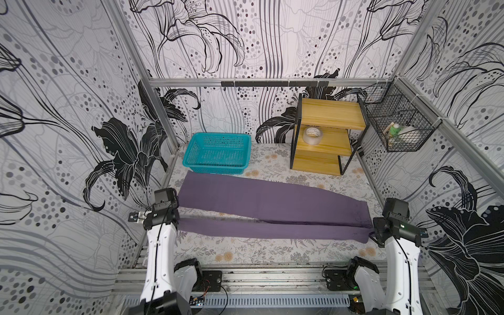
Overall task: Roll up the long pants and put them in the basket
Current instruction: Fold the long pant at the center of the board.
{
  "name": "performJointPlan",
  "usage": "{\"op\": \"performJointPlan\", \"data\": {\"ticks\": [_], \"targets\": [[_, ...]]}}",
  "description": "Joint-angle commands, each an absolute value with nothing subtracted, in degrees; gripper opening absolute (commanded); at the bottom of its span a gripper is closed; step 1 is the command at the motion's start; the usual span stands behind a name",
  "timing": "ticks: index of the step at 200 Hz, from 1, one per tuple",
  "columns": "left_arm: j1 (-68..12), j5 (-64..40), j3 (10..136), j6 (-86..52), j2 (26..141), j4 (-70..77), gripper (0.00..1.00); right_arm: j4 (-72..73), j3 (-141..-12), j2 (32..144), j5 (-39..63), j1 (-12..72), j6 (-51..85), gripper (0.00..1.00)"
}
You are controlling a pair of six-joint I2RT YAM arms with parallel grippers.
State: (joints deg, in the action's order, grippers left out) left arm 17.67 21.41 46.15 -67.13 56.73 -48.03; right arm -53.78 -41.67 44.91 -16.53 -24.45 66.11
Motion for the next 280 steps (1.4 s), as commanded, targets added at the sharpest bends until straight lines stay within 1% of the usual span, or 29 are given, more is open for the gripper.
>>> {"op": "performJointPlan", "data": {"ticks": [1,30,53,70,101,156,168,183,192,201,206,217,228,239,249,257,280], "targets": [[13.53,25.03,52.62,-65.79,64.15,-36.05,0.00,-39.93,-40.69,49.75,-16.15,-24.78,63.65,0.00],[7.24,27.13,61.20,-68.18,75.28,-34.73,0.00,-34.60,-42.41,58.20,-13.24,-24.71,62.94,0.00],[3.96,29.71,68.17,-68.90,83.33,-33.94,0.00,-30.37,-43.39,63.63,-11.15,-24.49,62.50,0.00],[3.35,29.15,72.63,-68.91,89.39,-33.75,0.00,-28.43,-44.36,67.63,-9.60,-24.47,62.50,0.00],[2.76,27.64,78.57,-70.84,98.27,-34.79,0.00,-25.57,-46.73,73.45,-9.69,-24.28,61.39,0.00],[2.55,27.65,80.81,-72.70,105.13,-33.27,0.00,-21.57,-50.28,82.87,-10.91,-21.00,61.68,0.00],[2.55,27.92,82.48,-72.06,106.83,-33.22,0.03,-21.07,-51.31,84.70,-11.77,-20.28,61.87,0.00],[2.55,27.97,85.29,-71.06,109.31,-33.55,0.10,-20.35,-52.73,86.80,-12.59,-19.65,61.87,0.02],[2.55,27.87,87.07,-70.47,110.66,-33.91,0.19,-19.72,-53.39,87.95,-12.74,-19.47,61.53,0.07],[2.58,27.50,88.68,-69.87,111.94,-34.18,0.33,-19.02,-53.91,88.88,-12.72,-19.35,61.08,0.16],[2.59,27.27,89.20,-69.60,112.41,-34.20,0.42,-18.53,-54.06,89.23,-12.81,-19.34,60.77,0.20],[2.56,27.10,89.88,-69.27,112.64,-34.20,0.58,-17.35,-54.08,89.47,-13.28,-19.34,60.14,0.31],[2.55,27.21,89.28,-69.05,111.83,-33.22,0.71,-15.94,-53.95,89.08,-13.93,-19.34,59.26,0.44],[2.56,27.31,87.75,-68.59,110.19,-31.21,0.81,-14.24,-53.69,88.57,-14.70,-19.34,57.73,0.54],[2.63,27.61,86.08,-68.15,108.34,-29.53,0.87,-13.35,-53.61,88.29,-15.36,-19.25,56.54,0.62],[2.64,27.91,84.57,-67.69,106.66,-28.05,0.90,-12.98,-53.81,88.05,-15.54,-19.25,55.35,0.67],[2.68,28.65,81.30,-67.39,102.23,-26.52,0.91,-10.68,-53.43,86.46,-14.08,-19.04,51.87,0.77]]}}
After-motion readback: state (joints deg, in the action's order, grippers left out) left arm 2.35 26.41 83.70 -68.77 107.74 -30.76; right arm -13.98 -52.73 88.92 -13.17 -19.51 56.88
